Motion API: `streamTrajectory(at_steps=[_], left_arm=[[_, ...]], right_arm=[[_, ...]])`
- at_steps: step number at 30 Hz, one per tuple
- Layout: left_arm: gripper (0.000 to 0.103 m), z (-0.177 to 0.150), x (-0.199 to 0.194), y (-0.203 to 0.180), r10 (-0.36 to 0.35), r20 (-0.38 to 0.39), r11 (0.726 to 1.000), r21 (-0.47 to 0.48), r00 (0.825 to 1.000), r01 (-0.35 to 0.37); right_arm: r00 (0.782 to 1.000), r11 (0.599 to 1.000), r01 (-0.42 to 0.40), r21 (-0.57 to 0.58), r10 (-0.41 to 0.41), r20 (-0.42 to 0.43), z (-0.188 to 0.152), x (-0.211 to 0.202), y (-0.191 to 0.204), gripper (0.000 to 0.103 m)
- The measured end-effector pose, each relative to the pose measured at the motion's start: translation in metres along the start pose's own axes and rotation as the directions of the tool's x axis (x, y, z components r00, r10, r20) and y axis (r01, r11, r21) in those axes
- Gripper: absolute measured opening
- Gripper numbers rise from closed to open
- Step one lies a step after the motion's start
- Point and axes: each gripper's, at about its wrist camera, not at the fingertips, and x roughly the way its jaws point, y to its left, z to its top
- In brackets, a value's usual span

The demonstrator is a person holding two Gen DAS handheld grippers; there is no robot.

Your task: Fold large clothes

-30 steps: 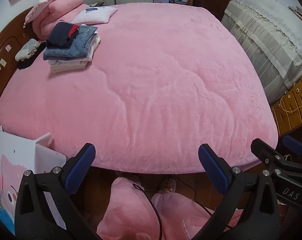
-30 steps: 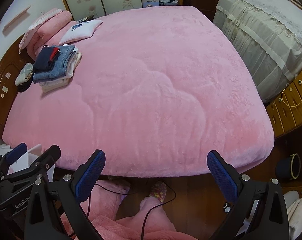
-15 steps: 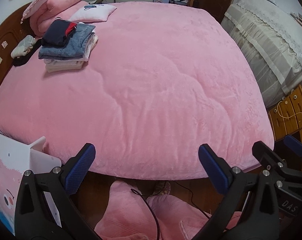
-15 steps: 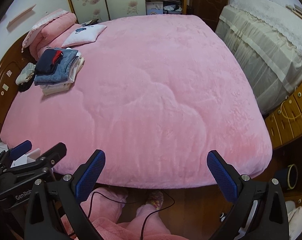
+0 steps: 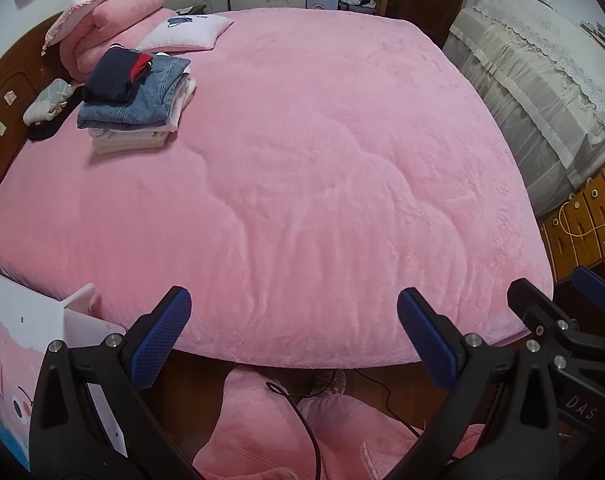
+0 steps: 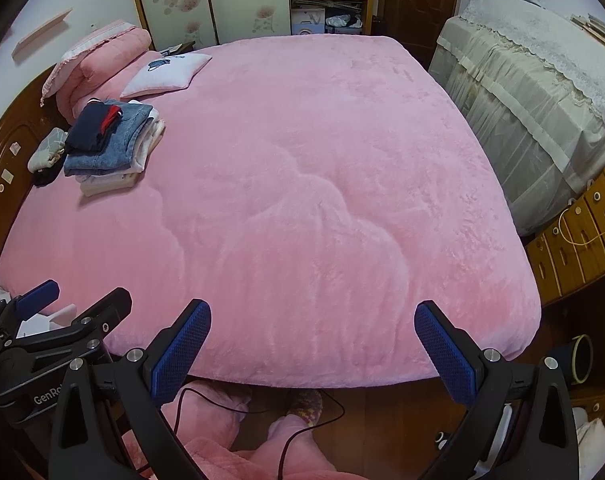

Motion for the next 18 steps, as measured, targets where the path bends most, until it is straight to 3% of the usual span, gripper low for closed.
streamTrajectory(at_steps=[18], left_arm=[[0.102, 0.0009, 0.0008, 0.0031, 0.009, -0.006, 1.000, 0.007, 1.000, -0.009]], right_arm=[[1.000, 1.000, 0.012, 0.002, -0.012, -0.018, -0.0009, 0.0026, -0.0058, 0.103]])
